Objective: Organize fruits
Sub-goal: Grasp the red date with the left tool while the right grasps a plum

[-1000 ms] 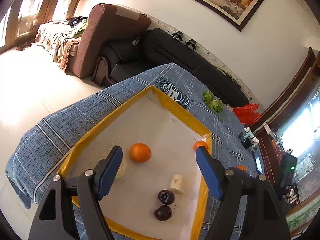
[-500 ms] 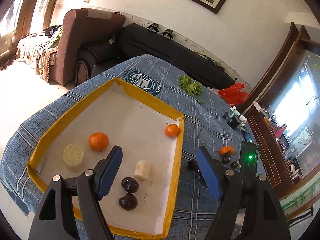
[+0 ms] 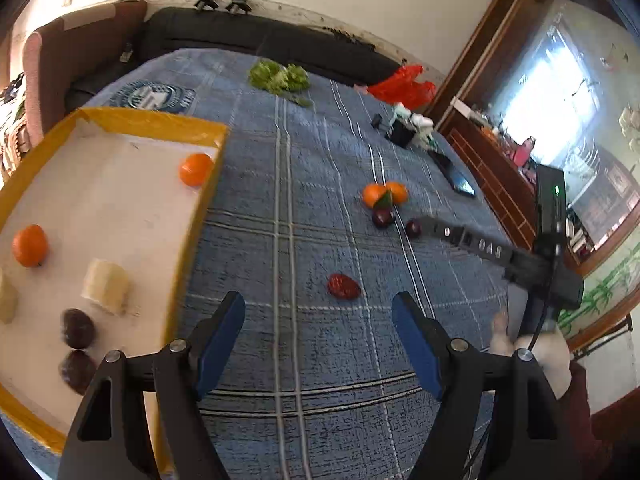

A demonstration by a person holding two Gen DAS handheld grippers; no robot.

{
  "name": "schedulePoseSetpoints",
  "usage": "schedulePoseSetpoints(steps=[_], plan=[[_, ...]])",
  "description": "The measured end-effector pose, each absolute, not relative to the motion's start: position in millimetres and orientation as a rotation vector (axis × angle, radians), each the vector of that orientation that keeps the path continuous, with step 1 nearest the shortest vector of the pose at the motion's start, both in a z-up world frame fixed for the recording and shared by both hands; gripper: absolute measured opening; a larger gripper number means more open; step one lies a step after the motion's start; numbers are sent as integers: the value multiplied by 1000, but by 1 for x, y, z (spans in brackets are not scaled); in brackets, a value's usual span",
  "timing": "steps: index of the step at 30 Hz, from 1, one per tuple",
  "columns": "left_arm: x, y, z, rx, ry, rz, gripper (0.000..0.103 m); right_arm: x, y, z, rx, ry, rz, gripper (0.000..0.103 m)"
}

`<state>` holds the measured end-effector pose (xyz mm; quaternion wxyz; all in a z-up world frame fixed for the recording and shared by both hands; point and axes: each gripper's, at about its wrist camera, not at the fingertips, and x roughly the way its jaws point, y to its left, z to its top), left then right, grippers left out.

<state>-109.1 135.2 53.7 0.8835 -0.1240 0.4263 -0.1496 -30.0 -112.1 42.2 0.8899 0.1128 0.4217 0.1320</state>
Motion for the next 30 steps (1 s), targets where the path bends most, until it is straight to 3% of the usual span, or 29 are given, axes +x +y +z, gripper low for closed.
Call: schedulePoseSetpoints(steps=[14,18,23,27,28,30], plan=[[-78,90,18,-104,953,-258,72,16,-121,10,213,907,153,43],[-66,77,12,-66,962,-264,72,16,-125,9,234,904,171,29],[-58,67,5,-36,988,-247,55,12,-125,9,252,900,196,29],[-58,61,6,10,979,-219,30,8,-123,12,256,889,211,28],[-58,61,6,6,977,-227,30,7,-123,13,256,884,214,22],[-60,66,9,-18,961,-226,30,4,-121,14,252,873,214,22]])
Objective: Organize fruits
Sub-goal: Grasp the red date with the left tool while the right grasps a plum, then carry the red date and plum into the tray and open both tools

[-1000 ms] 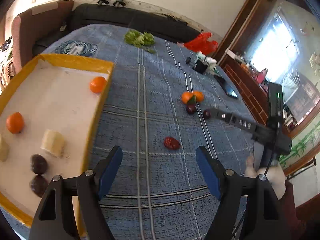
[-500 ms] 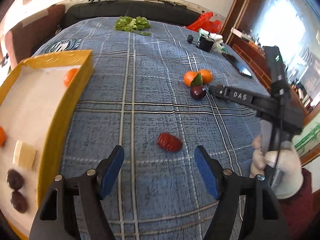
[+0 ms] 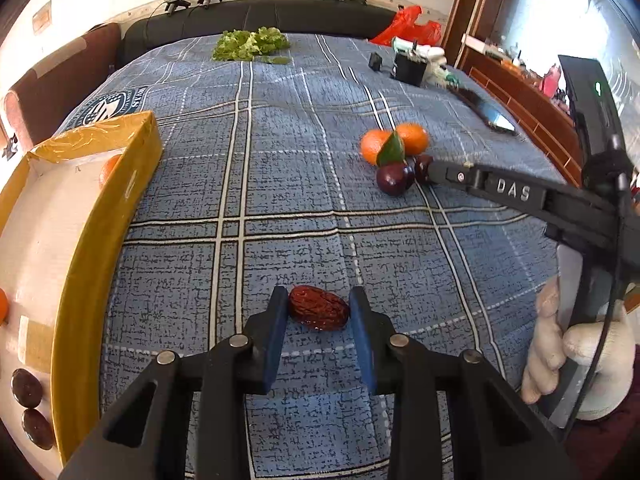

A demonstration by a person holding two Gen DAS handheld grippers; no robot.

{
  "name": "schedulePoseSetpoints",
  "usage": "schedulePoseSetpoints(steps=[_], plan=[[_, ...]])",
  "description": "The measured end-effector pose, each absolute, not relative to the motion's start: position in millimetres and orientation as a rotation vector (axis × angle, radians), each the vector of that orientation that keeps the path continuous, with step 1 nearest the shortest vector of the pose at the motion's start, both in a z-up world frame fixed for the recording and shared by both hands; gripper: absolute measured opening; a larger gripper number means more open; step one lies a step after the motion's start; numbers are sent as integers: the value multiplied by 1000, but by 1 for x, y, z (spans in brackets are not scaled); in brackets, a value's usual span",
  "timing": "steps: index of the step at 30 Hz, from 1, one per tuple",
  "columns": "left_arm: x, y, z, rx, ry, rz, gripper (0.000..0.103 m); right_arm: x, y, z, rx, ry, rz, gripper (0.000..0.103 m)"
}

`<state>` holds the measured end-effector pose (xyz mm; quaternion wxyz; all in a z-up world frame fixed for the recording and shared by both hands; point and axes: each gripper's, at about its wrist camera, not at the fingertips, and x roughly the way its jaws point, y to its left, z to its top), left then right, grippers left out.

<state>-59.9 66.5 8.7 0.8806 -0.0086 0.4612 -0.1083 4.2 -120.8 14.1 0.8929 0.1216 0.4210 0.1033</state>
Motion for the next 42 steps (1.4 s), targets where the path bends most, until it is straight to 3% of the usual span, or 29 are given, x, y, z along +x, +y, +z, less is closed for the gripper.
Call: schedulePoseSetpoints(steps=[10,14,18,20,31,42], plan=[[-93,132,52,-171,842,-156,30,-3,-117,20,244,836,223,19],[-104,168,68,-226,799,-99,30,3,-113,16,228,867,195,44],[-111,197,78,-263,776,-30,30,10,-113,12,241,886,202,43],[-114,210,82,-269,763,1,30,11,-115,11,270,885,234,29],[-110,285,85,-317,767,113,30,-23,-98,56,353,839,378,29],[-78,328,53,-411,880,139,30,-59,73,80,169,900,757,30]])
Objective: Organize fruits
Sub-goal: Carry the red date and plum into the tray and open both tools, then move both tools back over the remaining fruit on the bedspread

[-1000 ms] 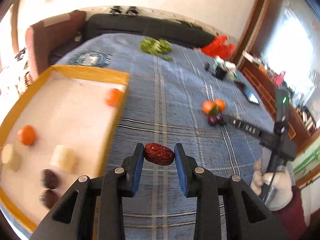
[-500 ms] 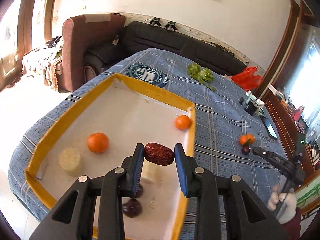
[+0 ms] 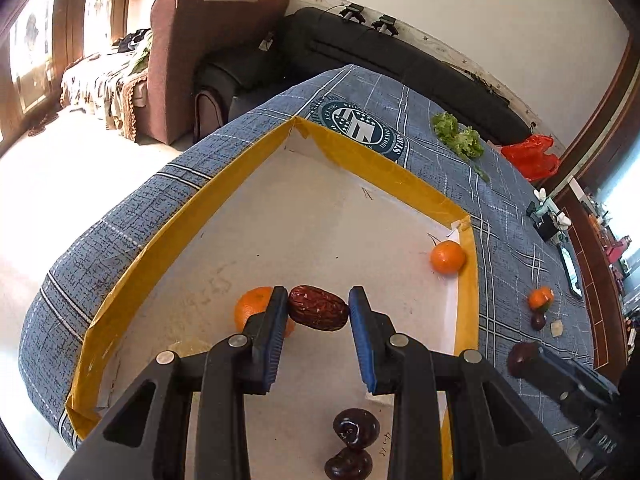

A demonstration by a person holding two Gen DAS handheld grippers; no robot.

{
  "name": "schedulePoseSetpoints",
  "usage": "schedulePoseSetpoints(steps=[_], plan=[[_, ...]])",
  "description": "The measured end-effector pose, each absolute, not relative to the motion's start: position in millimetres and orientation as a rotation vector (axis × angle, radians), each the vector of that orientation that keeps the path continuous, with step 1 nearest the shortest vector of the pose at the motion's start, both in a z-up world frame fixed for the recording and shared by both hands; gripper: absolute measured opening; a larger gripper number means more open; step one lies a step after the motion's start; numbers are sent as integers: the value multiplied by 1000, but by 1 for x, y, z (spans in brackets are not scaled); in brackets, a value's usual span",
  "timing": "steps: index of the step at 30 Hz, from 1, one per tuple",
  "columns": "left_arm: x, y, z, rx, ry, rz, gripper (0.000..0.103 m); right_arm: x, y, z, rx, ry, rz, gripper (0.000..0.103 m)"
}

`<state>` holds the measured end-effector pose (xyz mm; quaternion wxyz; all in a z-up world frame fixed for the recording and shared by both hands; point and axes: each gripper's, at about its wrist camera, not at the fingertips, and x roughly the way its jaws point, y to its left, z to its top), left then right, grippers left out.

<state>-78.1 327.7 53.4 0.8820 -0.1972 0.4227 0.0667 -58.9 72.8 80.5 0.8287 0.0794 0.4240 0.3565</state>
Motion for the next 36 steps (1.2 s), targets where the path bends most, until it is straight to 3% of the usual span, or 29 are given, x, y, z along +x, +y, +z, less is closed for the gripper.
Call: schedulePoseSetpoints(steps=[3,7,13,17,23,29,36], plan=[[-80,337,53,-448,869,124,33,-65,110,76,97,910,792,30],[-83,344,55,-486,848,97,55,-66,141,67,11,901,782,30],[-93,351,56,-577,839,64,72,-65,154,60,-59,861,722,36],[-103,342,68,-577,811,44,74,-65,132,73,-8,827,713,56],[-119,306,88,-520,771,-5,77,-63,82,86,71,793,654,64],[-123,229,97,-361,804,-113,79,-57,12,73,146,799,542,65],[-105,132,74,-201,894,-235,80,-50,-87,56,303,814,392,66]])
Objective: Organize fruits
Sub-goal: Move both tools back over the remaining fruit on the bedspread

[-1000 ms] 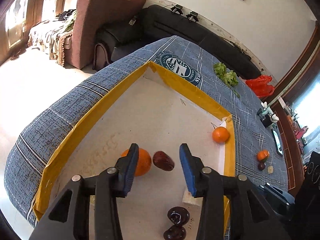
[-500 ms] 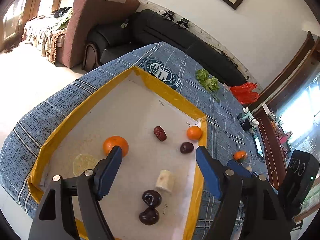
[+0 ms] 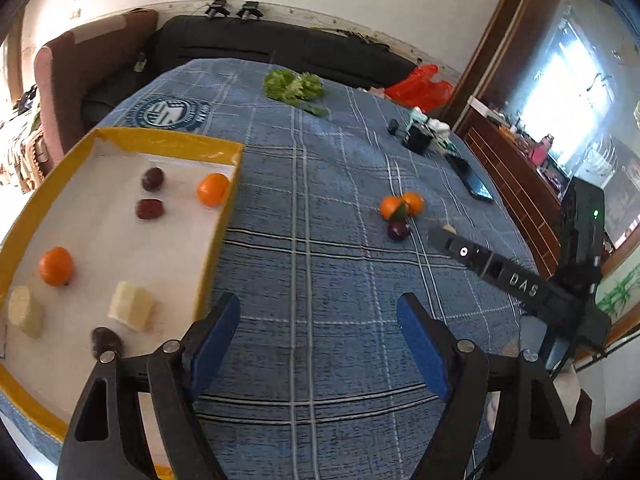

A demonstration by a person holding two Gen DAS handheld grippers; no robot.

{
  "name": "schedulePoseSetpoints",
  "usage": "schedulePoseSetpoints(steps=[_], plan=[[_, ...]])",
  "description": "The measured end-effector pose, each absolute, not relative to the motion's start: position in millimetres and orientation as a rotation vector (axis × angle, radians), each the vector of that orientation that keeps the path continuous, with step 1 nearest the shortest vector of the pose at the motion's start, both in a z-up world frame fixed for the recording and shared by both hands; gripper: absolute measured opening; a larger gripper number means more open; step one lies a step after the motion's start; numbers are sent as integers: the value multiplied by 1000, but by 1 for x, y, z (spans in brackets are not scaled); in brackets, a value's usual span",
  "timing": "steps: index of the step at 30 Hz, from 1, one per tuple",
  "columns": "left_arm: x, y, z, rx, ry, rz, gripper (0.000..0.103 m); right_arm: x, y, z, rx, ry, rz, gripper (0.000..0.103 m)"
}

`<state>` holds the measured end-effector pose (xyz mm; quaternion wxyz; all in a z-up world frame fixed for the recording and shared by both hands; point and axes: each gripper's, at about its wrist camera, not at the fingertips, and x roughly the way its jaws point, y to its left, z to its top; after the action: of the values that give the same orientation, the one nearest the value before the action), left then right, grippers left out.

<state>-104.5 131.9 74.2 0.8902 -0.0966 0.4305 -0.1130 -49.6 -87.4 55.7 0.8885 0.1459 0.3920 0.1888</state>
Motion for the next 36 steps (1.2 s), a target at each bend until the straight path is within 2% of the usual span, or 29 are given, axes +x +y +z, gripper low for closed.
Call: schedulePoseSetpoints(steps=[9,17,21,27,31,36], plan=[[-75,77,26,-90,969,-203,80,-44,-163,51,380,803,263,67],[-68,84,7,-101,1014,-136,81,-27,-182,63,403,764,234,71],[-68,83,5,-97,1016,-139,85,-18,-185,62,408,780,238,71],[-70,75,1,-59,1043,-172,103,5,-172,43,377,868,219,71],[-71,53,-5,110,1075,-137,103,18,-164,27,300,905,135,70],[-71,57,1,88,1102,-180,103,21,-166,13,259,929,101,70]])
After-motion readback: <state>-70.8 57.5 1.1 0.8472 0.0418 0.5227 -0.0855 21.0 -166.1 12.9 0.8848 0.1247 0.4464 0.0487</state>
